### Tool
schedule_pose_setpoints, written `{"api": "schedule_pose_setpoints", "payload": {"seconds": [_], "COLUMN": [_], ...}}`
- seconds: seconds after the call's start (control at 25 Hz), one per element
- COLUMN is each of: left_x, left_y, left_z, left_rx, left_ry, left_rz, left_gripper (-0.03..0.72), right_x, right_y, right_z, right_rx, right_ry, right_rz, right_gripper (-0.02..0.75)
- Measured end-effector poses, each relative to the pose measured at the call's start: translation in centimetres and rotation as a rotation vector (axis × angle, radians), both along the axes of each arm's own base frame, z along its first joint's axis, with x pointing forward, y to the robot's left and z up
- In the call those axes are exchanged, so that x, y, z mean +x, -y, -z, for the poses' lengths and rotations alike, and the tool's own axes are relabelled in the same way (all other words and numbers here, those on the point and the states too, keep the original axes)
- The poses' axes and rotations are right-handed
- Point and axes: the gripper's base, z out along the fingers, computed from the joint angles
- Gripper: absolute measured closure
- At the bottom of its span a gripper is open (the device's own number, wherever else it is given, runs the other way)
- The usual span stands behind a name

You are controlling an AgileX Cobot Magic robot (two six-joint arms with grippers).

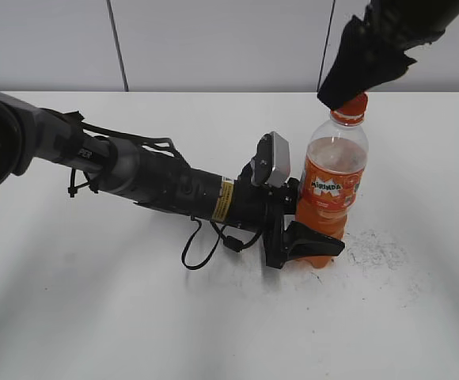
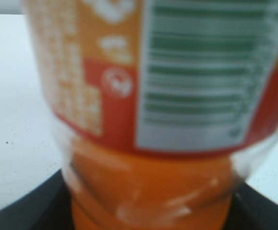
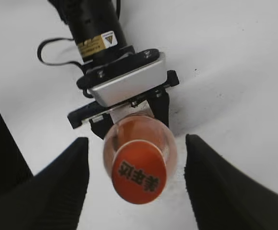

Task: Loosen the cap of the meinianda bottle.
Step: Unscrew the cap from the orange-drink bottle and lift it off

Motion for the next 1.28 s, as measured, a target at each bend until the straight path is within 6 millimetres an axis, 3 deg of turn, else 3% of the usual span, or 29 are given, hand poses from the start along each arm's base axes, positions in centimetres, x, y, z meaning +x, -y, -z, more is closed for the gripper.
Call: {"api": "schedule_pose_setpoints", "payload": {"seconds": [0.24, 0.36, 0.8, 1.04, 1.28], "left_x": [0.0, 0.0, 0.0, 0.0, 0.0], "left_y": [0.0, 0.0, 0.0, 0.0, 0.0], "left_z": [0.0, 0.0, 0.0, 0.0, 0.0], "left_rx": [-0.001, 0.000, -0.001, -0.001, -0.001], "left_ry": [0.000, 0.000, 0.000, 0.000, -0.003], "left_rz": [0.001, 0.001, 0.002, 0.002, 0.000], "left_gripper": [0.180, 0.180, 0.180, 0.180, 0.180], "right_x": [0.0, 0.0, 0.6, 0.6, 0.6], "right_y": [0.1, 0.5, 0.4, 0.3, 0.3], "right_z": [0.1, 0.2, 1.2, 1.2, 1.2], "right_rx": [0.111, 0.096, 0.068, 0.066, 0.031], "right_ry": [-0.276, -0.309, -0.322, -0.307, -0.230], "right_rz": [0.560, 0.674, 0.671, 0.627, 0.457], "right_gripper": [0.265, 0.265, 0.270, 0.460, 0.460]}}
